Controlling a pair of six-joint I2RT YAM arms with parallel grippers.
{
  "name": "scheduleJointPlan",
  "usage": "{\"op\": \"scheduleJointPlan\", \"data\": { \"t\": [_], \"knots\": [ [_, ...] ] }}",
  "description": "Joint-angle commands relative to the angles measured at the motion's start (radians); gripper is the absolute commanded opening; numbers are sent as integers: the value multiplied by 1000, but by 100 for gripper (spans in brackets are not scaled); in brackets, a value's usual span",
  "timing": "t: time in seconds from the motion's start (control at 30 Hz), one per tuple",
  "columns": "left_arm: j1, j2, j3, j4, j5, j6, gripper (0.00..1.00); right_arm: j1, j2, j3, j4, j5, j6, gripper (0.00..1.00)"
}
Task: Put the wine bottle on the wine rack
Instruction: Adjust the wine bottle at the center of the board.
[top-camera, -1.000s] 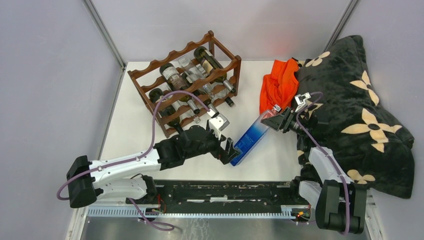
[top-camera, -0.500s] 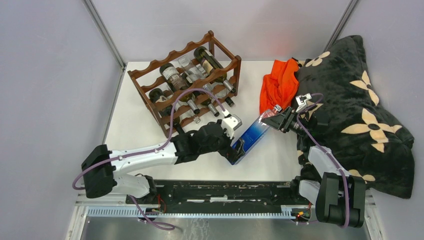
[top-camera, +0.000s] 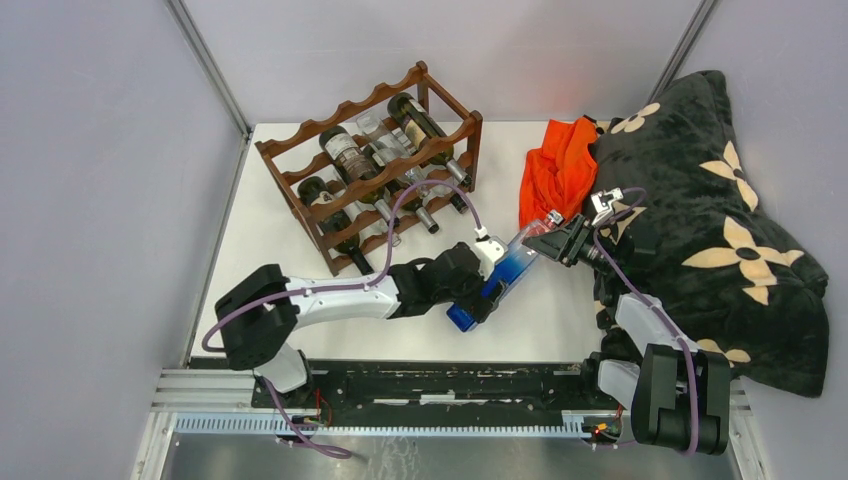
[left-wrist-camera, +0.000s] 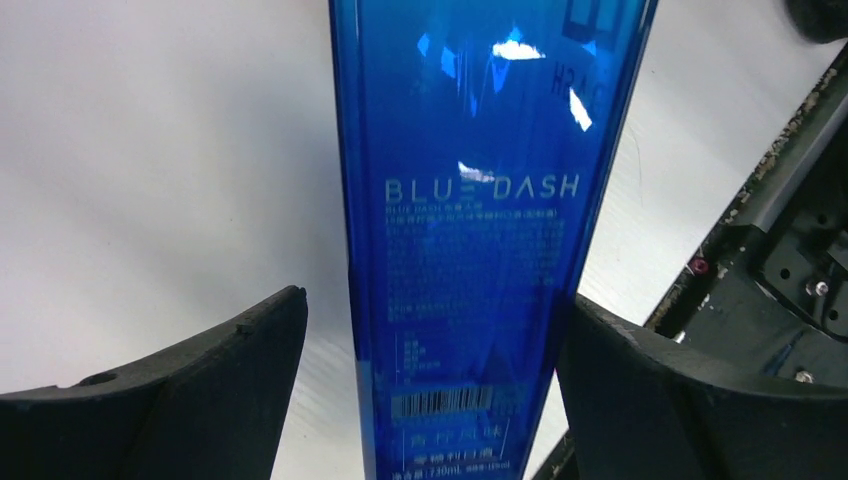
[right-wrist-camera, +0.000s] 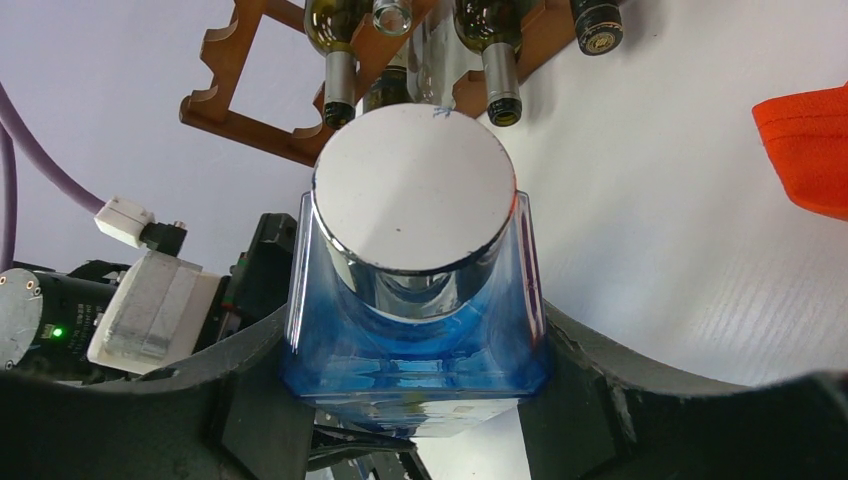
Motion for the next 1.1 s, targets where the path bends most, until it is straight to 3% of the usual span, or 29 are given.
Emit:
{"op": "scheduleJointPlan", "data": {
  "t": [0.0, 0.23, 0.33, 0.37, 0.43, 0.47, 0.5, 0.6, 0.7, 0.87, 1.07],
  "knots": [
    [2, 43, 70, 80, -12, 55, 92, -4, -13, 19, 118, -60, 114, 0],
    [1, 81, 64, 114, -9, 48, 84, -4, -13, 11, 114, -53, 119, 0],
    [2, 98, 63, 115, -1, 59, 74, -4, -8, 10, 110, -52, 118, 0],
    [1, 100, 62, 113, -1, 64, 66, -4, -6, 11, 107, -51, 117, 0],
    [2, 100, 64, 102, -12, 78, 23, -4, -4, 9, 103, -52, 113, 5],
    [2, 93, 61, 97, -17, 89, 8, -4, -3, 9, 99, -55, 105, 12],
    [2, 82, 55, 93, -15, 104, 2, -4, -5, 12, 90, -62, 91, 21],
    [2, 18, 27, 87, -12, 143, 2, -4, -11, 57, -30, -96, -57, 54],
    [16, -32, 10, 48, 12, 171, 2, -3, -10, 154, -335, -126, -377, 82],
    [60, -106, -21, -34, 62, 175, 2, -17, -3, 276, -771, -150, -844, 98],
    [89, -198, -56, -101, 94, 173, 2, -41, 50, 397, -1218, -148, -1367, 98]
  ]
}}
